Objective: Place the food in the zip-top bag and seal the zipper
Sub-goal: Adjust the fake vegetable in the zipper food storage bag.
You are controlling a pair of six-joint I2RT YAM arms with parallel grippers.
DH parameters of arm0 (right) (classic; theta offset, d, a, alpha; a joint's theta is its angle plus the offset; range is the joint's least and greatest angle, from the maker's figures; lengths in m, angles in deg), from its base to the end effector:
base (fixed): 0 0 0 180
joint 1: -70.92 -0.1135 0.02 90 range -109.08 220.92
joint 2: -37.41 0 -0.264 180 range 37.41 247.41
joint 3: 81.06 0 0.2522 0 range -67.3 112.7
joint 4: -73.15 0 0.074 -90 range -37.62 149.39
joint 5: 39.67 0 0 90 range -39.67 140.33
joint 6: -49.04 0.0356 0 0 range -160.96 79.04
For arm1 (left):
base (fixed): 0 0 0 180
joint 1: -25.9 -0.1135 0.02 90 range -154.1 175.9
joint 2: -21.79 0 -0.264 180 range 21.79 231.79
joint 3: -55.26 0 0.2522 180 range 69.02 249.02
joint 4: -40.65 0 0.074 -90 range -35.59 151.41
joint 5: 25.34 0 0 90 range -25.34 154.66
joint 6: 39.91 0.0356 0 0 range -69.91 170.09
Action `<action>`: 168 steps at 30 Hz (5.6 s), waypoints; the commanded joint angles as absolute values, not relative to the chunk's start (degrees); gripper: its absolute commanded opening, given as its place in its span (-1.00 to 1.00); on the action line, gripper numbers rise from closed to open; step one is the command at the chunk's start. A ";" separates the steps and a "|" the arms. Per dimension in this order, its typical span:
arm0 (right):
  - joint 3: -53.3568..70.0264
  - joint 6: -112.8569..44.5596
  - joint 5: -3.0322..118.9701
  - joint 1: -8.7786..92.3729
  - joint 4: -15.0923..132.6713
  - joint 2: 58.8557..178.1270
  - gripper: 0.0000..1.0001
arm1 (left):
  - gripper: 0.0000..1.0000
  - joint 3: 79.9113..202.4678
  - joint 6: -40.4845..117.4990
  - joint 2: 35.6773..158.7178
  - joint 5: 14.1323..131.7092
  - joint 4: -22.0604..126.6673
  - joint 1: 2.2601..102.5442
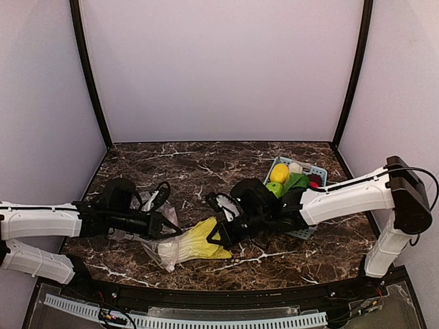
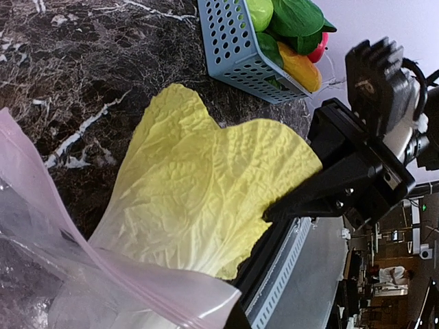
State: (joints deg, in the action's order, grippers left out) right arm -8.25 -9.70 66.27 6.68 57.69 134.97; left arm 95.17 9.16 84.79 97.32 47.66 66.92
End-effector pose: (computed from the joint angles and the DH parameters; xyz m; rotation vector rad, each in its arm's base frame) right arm 0.1504 0.3343 0.1997 -0.8752 2.3779 1.1066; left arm 0.1550 -0.1603 0.1977 0.3938 2.3216 -1.3909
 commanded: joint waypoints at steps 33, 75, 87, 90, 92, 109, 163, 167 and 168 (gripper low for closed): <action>-4.26 -40.57 66.05 5.20 55.93 132.52 0.97 | -0.99 107.61 30.53 97.15 109.61 67.99 70.28; -10.99 -43.47 53.11 -3.24 66.77 144.24 0.88 | -0.99 101.88 23.80 94.83 116.26 54.09 68.41; -12.91 -37.93 40.42 -5.12 68.54 141.19 -0.63 | -0.99 105.99 28.98 95.00 109.20 63.59 68.41; -15.26 -33.11 40.48 -5.17 69.54 137.86 -0.87 | -0.97 107.70 30.45 94.77 106.70 65.79 68.44; -16.79 -29.54 40.89 -5.12 70.40 135.87 -1.00 | -0.94 109.08 31.87 94.66 104.88 67.75 68.58; -18.91 -10.52 36.52 -5.17 67.55 132.38 -1.00 | 0.25 112.48 27.42 80.14 86.20 75.19 71.72; -7.46 -1.56 32.63 -7.52 58.22 139.58 -1.00 | 0.19 105.57 1.13 96.86 51.57 63.56 94.79; -6.68 -1.20 32.33 -7.53 57.73 139.92 -1.00 | 0.26 106.35 1.60 97.55 51.43 64.45 94.79; -6.58 -1.03 32.27 -7.53 57.60 139.95 -1.00 | 0.24 106.43 1.63 97.73 51.37 64.61 94.76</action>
State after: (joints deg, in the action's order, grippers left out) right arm -8.82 -2.27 32.61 -6.39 56.29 139.27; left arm 106.32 1.42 96.75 50.97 64.10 94.59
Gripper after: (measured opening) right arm 0.104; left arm 0.627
